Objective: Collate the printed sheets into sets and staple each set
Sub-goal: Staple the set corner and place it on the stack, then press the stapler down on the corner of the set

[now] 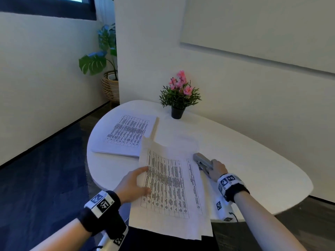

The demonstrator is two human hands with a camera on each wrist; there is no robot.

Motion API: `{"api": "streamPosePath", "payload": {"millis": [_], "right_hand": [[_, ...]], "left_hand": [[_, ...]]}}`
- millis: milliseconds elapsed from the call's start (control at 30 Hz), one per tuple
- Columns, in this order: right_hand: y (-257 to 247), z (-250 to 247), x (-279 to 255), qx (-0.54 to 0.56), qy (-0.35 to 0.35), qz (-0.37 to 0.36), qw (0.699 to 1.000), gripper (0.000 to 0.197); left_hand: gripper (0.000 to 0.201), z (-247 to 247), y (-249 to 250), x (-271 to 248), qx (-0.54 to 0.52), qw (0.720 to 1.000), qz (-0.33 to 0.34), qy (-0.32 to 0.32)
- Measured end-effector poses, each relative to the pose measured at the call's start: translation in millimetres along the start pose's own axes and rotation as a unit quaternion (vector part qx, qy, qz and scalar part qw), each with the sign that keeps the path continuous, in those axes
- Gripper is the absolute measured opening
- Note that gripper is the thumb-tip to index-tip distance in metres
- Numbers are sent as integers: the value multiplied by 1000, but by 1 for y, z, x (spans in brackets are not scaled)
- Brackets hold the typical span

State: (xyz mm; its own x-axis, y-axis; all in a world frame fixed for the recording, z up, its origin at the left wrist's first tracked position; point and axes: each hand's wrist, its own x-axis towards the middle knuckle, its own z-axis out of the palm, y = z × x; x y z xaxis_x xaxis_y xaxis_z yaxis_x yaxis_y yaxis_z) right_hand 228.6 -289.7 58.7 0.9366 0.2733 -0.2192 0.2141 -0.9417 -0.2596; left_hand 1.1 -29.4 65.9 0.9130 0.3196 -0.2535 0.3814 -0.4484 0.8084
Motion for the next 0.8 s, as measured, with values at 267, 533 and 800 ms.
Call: {"api": "streamPosePath", "payload": {"millis": [267, 533, 800], "right_hand": [[26, -24, -44, 506, 75, 73, 856, 5], [30, -36, -63, 263, 98, -16, 960, 18], [-6, 9, -81, 69, -54, -69, 994, 19]], "left_hand": [[84, 8, -13, -13, 18, 990, 6, -139], [82, 7, 4, -32, 214, 951, -17, -224], [68, 27, 38, 11, 396, 902, 112, -131]]}}
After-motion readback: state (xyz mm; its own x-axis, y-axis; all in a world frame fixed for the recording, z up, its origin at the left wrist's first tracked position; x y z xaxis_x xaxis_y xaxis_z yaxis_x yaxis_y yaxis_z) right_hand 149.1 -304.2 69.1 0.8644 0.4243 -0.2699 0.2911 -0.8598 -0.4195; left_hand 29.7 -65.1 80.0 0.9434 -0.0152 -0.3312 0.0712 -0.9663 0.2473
